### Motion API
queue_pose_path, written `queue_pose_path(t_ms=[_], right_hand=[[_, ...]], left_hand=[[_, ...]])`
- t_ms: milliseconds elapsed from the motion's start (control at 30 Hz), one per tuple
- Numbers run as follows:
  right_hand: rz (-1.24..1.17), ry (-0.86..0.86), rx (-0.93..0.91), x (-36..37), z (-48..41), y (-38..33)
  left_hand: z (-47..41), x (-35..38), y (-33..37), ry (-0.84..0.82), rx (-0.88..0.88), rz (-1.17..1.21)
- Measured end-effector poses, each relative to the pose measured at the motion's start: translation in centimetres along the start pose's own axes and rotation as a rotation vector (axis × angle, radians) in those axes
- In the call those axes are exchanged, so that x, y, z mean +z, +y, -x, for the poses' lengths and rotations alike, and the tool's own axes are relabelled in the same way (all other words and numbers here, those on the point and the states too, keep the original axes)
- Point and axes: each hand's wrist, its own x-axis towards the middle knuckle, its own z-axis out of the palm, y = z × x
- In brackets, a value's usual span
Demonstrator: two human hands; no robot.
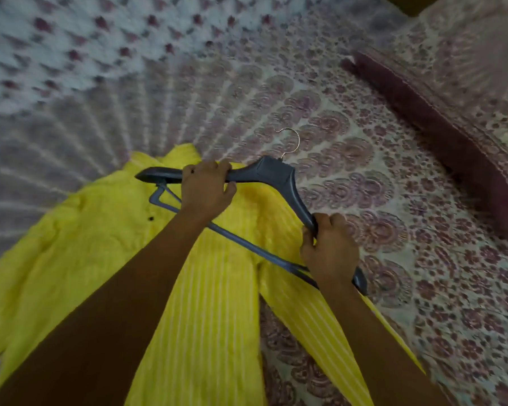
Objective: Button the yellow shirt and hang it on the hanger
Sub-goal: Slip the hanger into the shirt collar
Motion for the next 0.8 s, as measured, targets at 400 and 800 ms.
queue_pose_path(t_ms=[400,800], right_hand=[[0.078,0.036,-0.256,5.5,4.7,-19.2],[0.041,0.123,-0.027,12.5,8.2,-21.1]], left_hand=[[11.6,-3.5,-23.9,-0.009,-0.320,0.356],[10.4,-1.8,-33.9,0.156,-0.579,0.268]])
